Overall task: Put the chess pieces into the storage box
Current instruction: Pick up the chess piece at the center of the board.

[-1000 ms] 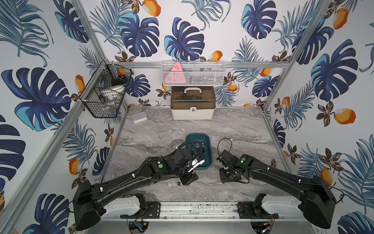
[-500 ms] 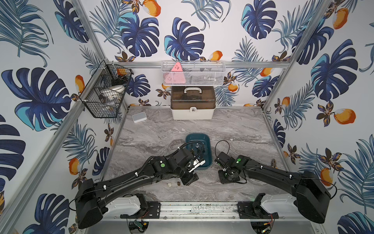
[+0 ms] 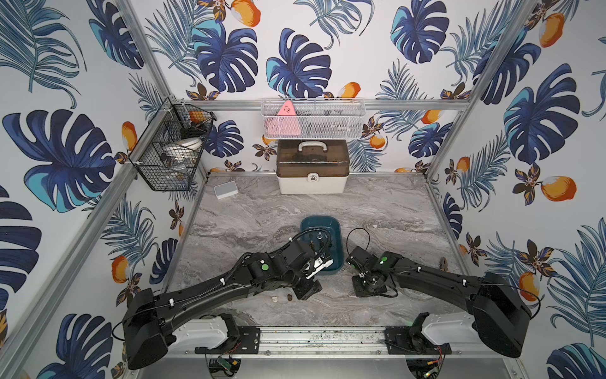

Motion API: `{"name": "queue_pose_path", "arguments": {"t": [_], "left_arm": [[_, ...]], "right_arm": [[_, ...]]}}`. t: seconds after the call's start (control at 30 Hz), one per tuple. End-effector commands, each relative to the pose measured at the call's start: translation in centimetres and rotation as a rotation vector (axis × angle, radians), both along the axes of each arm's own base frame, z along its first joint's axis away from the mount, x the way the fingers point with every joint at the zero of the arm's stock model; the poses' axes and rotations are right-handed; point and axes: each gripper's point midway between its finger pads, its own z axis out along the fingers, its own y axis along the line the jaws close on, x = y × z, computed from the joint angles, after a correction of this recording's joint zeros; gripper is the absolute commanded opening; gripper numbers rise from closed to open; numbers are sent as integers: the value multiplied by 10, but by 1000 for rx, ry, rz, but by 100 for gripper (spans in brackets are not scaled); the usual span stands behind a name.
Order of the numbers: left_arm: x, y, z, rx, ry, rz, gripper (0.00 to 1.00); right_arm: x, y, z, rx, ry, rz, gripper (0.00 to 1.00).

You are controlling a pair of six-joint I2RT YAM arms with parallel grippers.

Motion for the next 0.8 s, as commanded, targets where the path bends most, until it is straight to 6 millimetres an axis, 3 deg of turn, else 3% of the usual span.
{"name": "queue_pose_path", "arguments": {"t": [0.0,0.37,0.57,0.77], "left_arm": [[1,0,3,0,-11,-5,58],[5,4,4,13,-32,19,58],[8,6,12,-6,-63,38,58],[25,14,19,-1,-100,109,57]], "right_arm": [[3,0,0,-5,-13,-3,24],[7,3,9,2,-26,4,13],[22,5,41,-5,-96,5,11],[48,22,89,31,-192,32,11]]}}
